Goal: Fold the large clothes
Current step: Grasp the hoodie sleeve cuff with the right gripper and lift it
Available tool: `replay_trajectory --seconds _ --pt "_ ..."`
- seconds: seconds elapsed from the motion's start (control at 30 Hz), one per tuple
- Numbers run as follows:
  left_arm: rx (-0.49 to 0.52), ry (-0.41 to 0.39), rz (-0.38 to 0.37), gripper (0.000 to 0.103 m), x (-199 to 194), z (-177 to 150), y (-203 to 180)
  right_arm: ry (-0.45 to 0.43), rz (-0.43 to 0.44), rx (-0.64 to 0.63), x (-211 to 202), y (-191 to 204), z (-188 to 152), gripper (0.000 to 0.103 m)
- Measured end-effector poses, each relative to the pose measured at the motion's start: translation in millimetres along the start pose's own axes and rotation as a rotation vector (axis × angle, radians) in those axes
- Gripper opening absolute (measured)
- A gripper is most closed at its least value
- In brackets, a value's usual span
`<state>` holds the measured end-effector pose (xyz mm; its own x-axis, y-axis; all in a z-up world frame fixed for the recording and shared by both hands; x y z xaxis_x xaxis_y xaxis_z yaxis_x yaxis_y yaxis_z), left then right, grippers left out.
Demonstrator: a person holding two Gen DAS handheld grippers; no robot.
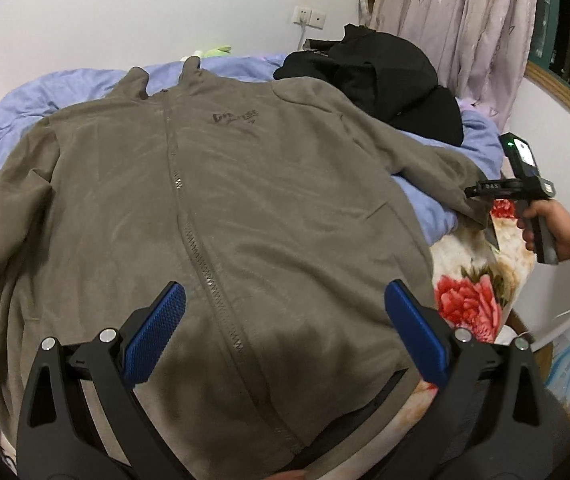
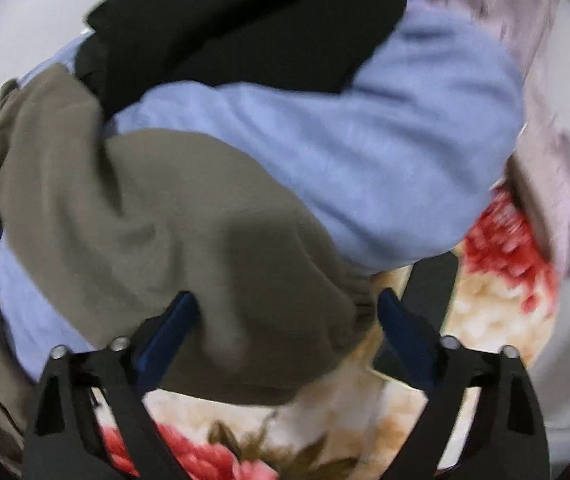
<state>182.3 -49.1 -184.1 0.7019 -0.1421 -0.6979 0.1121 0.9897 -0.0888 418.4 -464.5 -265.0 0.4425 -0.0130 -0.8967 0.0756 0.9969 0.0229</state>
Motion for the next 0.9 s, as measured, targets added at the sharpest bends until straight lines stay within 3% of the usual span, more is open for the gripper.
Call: replay_trajectory --seconds 0.07,0.1,0.13,0.23,0.43,0.57,0.73,0.83,0.9 --pt "0.011 0.007 0.010 0.098 0.7 -1.2 2.1 0.039 0.055 0.046 9.1 2.0 -3.8 0.059" --pt "0.015 0.004 0.013 0.098 -0.2 -1.5 3.8 0.048 0.067 0.077 9.7 0.9 -5.1 0.039" --pt "0.018 0.002 0.017 0.098 -1.1 -1.9 5.6 0.036 0.062 0.089 4.6 0.0 -4.3 0.028" --pt "0.010 0.007 0.029 0.098 -4.0 -4.6 15.6 -0.009 0.060 0.077 -24.9 5.5 -1.5 0.014" --pt "-0.071 0.007 -0.049 0.098 -5.1 -22.4 41.2 -0.195 0.145 0.015 -138.8 38.0 28.7 0.011" --pt "-0.114 0.012 -0.028 0.098 -9.7 -35.6 64.9 -0.302 0.209 -0.067 -213.1 90.8 56.7 0.011" --pt "-0.256 0.072 -0.034 0.098 -5.1 -59.5 102.5 -0.406 0.315 -0.212 -300.7 202.3 68.1 0.011" --pt "-0.357 0.094 -0.065 0.098 4.1 -81.6 115.8 -0.416 0.379 -0.305 -324.8 279.4 61.9 0.011" --pt "-0.374 0.100 -0.076 0.098 12.2 -90.7 118.6 -0.404 0.413 -0.370 -329.0 330.0 53.0 0.011"
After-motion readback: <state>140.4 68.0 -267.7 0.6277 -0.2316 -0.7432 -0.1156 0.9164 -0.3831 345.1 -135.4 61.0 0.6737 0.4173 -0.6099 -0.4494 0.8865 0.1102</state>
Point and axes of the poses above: each gripper's, at about its wrist camera, not at the fingertips, and x roughly the way its jaws point, y to its left, z to its top, the point moved 6 cm from there along x, roughly the way its jaws point, and after that the axes turned 4 degrees about x, right-handed, at the moved point
